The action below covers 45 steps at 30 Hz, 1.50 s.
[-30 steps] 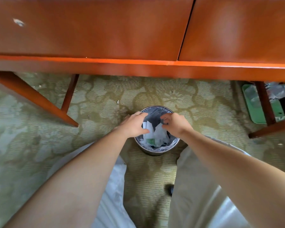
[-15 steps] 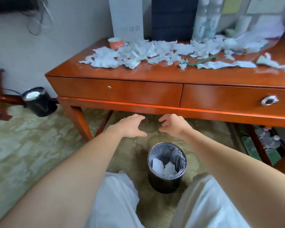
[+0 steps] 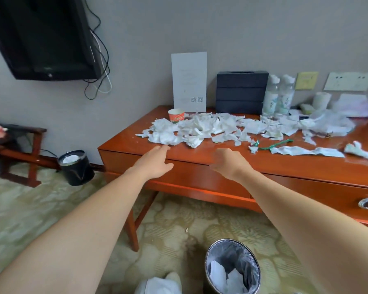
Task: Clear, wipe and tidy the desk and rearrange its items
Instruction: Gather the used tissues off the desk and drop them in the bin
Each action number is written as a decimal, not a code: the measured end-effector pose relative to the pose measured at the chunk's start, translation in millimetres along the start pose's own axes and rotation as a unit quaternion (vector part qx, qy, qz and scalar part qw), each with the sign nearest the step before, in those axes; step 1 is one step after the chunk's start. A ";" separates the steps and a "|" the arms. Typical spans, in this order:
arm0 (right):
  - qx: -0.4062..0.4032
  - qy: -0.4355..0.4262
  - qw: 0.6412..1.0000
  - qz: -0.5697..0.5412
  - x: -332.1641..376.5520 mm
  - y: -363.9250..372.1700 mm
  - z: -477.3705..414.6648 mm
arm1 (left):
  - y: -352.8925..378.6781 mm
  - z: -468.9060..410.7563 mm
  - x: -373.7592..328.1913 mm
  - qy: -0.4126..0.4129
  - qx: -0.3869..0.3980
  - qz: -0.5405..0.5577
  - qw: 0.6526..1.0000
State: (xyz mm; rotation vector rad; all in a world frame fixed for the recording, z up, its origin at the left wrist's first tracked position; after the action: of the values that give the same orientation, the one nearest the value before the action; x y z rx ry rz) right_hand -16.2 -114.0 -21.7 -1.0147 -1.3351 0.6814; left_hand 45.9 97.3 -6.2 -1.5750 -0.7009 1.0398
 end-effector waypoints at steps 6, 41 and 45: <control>0.007 -0.015 1.000 -0.010 19.3 -3.6 -79.5 | -17.3 -69.1 37.9 -0.038 -0.040 -0.021 0.998; -0.138 0.009 0.990 0.034 -8.6 -76.7 -144.4 | -39.6 -150.7 -9.5 0.023 -0.145 0.060 0.987; -0.136 0.018 0.991 0.007 -23.3 -89.6 -113.1 | -33.5 -131.9 -39.1 0.048 -0.123 0.071 0.989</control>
State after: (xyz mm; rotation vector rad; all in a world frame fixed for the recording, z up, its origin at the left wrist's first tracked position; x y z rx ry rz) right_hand 77.8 -196.3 54.2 -1.2494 -1.4159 0.4970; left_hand 148.7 13.0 42.6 -1.8987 -0.6797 1.0016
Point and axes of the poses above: each hand's wrist, its own z-axis away from the middle knuckle, its own y-axis out of the palm, x = y × z, the point moved 7 cm from there along -z, towards the middle knuckle, and after that the axes turned 2 degrees about x, right-handed, at the moved point
